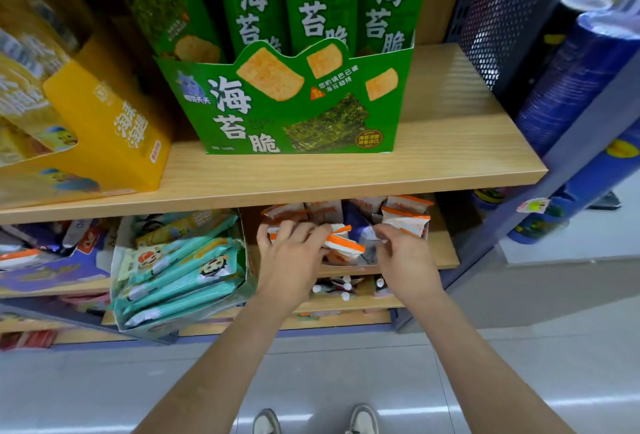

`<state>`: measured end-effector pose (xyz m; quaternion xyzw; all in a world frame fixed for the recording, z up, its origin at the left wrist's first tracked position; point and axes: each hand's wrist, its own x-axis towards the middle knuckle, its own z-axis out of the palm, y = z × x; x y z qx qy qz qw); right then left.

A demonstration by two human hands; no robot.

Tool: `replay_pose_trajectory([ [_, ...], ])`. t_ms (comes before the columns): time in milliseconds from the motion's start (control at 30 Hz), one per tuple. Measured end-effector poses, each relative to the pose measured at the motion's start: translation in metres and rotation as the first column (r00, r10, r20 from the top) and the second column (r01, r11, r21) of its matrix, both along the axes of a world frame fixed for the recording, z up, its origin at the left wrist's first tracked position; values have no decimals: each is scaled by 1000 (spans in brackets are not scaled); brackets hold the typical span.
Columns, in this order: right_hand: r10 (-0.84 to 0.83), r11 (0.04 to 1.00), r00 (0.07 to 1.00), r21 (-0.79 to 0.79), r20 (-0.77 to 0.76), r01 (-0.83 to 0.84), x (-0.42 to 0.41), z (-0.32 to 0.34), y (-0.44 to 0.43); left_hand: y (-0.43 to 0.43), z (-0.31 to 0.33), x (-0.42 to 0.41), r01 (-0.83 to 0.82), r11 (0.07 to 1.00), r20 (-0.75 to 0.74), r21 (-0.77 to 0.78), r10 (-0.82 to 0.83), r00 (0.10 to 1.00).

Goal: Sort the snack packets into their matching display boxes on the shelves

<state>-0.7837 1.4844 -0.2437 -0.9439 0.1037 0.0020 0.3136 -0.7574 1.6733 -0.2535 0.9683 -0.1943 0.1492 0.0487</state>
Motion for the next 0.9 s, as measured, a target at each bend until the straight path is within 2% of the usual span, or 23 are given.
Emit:
replay_pose_trajectory([
  [67,3,972,999,-236,-46,-14,4,-2,6,2,-1,-3,17,1000,-2,2,-17,1000],
  [133,-17,934,993,-357,-116,-26,7,-5,14,2,0,-7,23,1000,-18,11,-23,1000],
  [300,-73,943,995,-330,-70,45,15,-13,24,0,3,-17,64,994,-115,89,-53,992],
  [367,-75,971,997,-230,-8,71,12,-16,23,-2,2,-20,85,992,-103,91,-76,992],
  [433,-76,995,993,-50,86,81,8,-17,18,-3,0,-20,67,995,-54,73,-63,997],
  [533,-108,980,958,189,267,58,-1,-5,7,-6,0,-14,17,999,17,43,-18,1000],
  [633,-199,898,925,438,324,40,-18,8,-7,-12,1,-7,-50,999,58,14,49,997],
  [733,-304,744,924,664,234,76,-40,17,-14,-24,8,-4,-119,993,2,-17,119,993],
  [833,-348,683,905,727,244,67,-60,21,-15,-30,17,-10,-116,987,-70,-115,109,992],
  [900,-333,673,899,739,285,15,-69,22,-16,-32,28,-21,-60,942,-177,-331,0,984],
])
